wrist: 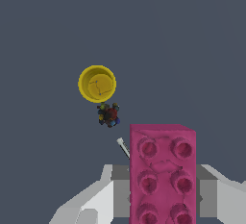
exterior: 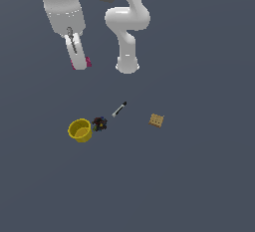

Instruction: Pick up a designated object from a clutter of objects.

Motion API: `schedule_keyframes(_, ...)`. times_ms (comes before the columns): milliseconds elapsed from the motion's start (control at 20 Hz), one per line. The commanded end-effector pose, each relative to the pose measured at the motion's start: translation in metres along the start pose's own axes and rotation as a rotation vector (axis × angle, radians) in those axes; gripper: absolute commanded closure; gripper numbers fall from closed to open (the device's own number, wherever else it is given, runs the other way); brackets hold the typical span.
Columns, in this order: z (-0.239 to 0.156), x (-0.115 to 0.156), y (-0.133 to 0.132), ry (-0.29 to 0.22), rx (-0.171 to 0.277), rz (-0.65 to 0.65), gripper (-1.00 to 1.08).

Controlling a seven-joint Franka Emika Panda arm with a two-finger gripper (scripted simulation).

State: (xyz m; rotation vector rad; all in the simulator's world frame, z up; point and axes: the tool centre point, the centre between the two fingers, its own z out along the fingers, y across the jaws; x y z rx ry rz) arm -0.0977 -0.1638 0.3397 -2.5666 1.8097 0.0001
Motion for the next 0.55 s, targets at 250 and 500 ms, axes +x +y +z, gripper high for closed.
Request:
schedule_keyframes(250, -0.031, 0.003, 0.022, 0.001, -0.001, -0.001, 1.08)
schedule_keyframes(500, -0.036, 0.004, 0.024, 0.001, -0.001, -0.002, 1.08)
